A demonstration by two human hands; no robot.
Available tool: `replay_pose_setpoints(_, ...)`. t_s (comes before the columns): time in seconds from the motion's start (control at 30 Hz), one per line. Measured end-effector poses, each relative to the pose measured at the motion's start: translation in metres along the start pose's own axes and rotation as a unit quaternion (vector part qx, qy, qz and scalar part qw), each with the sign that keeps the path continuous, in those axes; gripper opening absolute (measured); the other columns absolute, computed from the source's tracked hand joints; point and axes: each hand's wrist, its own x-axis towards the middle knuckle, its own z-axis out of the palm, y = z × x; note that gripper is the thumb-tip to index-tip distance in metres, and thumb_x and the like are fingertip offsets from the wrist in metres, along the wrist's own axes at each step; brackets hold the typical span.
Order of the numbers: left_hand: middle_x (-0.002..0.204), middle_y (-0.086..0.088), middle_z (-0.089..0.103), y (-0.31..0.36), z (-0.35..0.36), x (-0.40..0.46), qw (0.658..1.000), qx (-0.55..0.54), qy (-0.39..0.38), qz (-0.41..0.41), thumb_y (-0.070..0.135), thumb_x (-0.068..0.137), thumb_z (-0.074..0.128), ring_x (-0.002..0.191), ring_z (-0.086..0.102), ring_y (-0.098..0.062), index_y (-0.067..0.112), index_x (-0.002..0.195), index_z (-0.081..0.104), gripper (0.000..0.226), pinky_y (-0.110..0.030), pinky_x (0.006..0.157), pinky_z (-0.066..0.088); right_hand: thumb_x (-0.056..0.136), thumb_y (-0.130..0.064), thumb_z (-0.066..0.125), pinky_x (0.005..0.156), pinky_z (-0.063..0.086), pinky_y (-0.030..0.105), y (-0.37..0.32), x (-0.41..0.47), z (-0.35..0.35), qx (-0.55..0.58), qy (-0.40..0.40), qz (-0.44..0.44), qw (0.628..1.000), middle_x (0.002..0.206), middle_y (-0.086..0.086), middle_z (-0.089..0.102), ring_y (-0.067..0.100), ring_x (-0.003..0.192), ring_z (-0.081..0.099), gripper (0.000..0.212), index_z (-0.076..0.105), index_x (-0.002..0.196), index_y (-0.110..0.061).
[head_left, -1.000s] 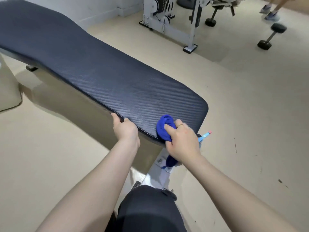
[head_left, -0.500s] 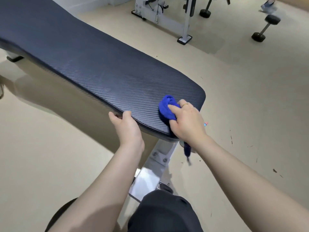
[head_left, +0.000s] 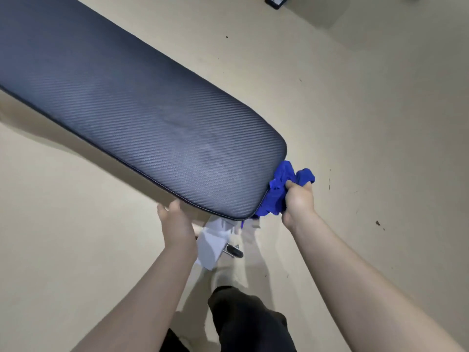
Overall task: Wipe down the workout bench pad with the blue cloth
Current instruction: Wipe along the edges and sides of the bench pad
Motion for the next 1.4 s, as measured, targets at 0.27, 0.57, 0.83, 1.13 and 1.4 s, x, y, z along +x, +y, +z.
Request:
replay_pose_setpoints(0.27, 0.109, -0.005, 0.059, -0.002, 0.023, -0.03, 0.997, 0.008, -0.062, -0.048, 0.005, 0.096, 0.038, 0.091, 0.054, -0.017, 0.029, 0.145, 0.032, 0.055, -0.02, 0.079, 0.046, 0.089, 0.01, 0.035, 0.064, 0.039, 0.03, 0.02, -0.025, -0.001, -0.036, -0.093, 0.123, 0.987, 0.085, 0.005, 0.052, 0.022, 0.072, 0.048, 0.042, 0.04, 0.128, -0.006)
replay_pose_setpoints(0.57, 0.091, -0.01, 0.062, 0.016, 0.024, -0.028, 0.994, 0.087, -0.012, -0.068, 0.013, 0.093, 0.038, 0.065, 0.059, -0.018, 0.016, 0.088, 0.06, 0.023, -0.031, 0.076, 0.048, 0.087, 0.004, 0.037, 0.045, 0.037, 0.024, -0.005, 0.013, 0.013, -0.073, 0.002, 0.031, 0.997, 0.079, 0.012, 0.051, 0.026, 0.053, 0.045, 0.025, 0.051, 0.095, -0.015)
replay_pose_setpoints(0.83, 0.059, -0.013, 0.067, 0.07, 0.034, -0.006, 0.859, 0.479, -0.091, -0.157, 0.029, 0.09, 0.035, 0.058, 0.055, -0.025, 0.004, 0.084, 0.06, 0.035, -0.023, 0.052, 0.037, 0.092, 0.0, 0.041, 0.073, 0.049, 0.033, -0.024, 0.039, 0.006, 0.012, -0.023, 0.108, 0.994, 0.104, 0.004, 0.059, 0.023, 0.091, 0.055, 0.035, 0.051, 0.12, -0.019)
replay_pose_setpoints(1.13, 0.093, -0.001, 0.073, 0.143, 0.153, -0.014, 0.704, 0.603, -0.28, 0.25, 0.019, 0.094, 0.042, 0.097, 0.063, -0.021, 0.009, 0.095, 0.068, 0.028, -0.029, 0.089, 0.046, 0.093, -0.001, 0.038, 0.081, 0.049, 0.037, -0.009, 0.012, -0.003, 0.026, -0.05, 0.25, 0.967, 0.111, 0.015, 0.063, 0.026, 0.088, 0.058, 0.031, 0.054, 0.119, -0.008)
replay_pose_setpoints(1.4, 0.154, -0.005, 0.028, 0.181, 0.209, 0.049, 0.387, 0.776, -0.276, 0.413, 0.001, 0.089, 0.034, 0.139, 0.032, -0.024, 0.025, 0.144, 0.033, 0.06, -0.037, 0.116, 0.019, 0.092, -0.008, 0.043, 0.057, 0.044, 0.02, -0.074, 0.075, 0.023, 0.022, -0.029, 0.099, 0.994, 0.083, 0.001, 0.059, 0.015, 0.07, 0.054, 0.024, 0.056, 0.11, -0.019)
